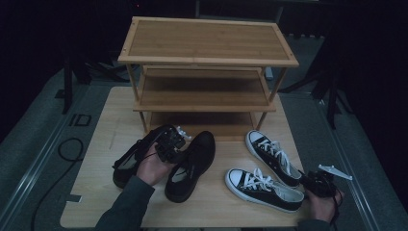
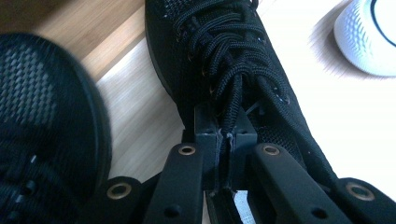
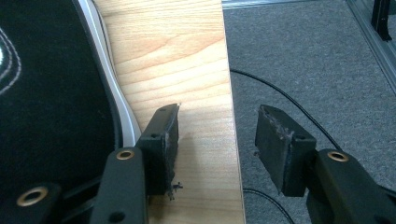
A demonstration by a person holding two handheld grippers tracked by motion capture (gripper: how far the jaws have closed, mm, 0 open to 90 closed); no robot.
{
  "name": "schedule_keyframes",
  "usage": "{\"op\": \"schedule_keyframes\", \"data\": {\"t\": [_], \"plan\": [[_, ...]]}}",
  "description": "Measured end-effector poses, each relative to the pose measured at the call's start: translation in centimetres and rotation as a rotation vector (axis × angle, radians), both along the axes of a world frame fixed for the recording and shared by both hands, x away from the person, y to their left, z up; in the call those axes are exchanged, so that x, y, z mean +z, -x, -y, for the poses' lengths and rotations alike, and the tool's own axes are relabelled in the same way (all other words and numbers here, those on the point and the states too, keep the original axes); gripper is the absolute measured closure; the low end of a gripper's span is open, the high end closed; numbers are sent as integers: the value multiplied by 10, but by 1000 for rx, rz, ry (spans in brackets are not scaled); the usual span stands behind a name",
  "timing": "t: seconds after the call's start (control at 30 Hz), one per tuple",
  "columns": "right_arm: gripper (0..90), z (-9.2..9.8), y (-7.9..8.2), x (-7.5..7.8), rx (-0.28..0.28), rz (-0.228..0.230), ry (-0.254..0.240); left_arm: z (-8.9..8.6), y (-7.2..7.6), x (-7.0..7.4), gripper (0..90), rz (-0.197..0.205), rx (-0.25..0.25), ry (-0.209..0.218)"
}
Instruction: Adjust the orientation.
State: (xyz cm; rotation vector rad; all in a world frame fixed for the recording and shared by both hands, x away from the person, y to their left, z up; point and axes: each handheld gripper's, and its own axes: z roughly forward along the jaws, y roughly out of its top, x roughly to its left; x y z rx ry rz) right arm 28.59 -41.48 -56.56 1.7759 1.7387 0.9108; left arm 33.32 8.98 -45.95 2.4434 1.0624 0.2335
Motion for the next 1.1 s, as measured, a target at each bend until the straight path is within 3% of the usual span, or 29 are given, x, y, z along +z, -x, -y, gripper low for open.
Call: {"op": "schedule_keyframes", "data": {"t": [0.7,1.1], "plan": [[490,0,0,0,-1,0,0,-48,19,-1,863,-9,81,13],[490,0,0,0,0,0,0,-66,28,1,862,-15,87,4]]}}
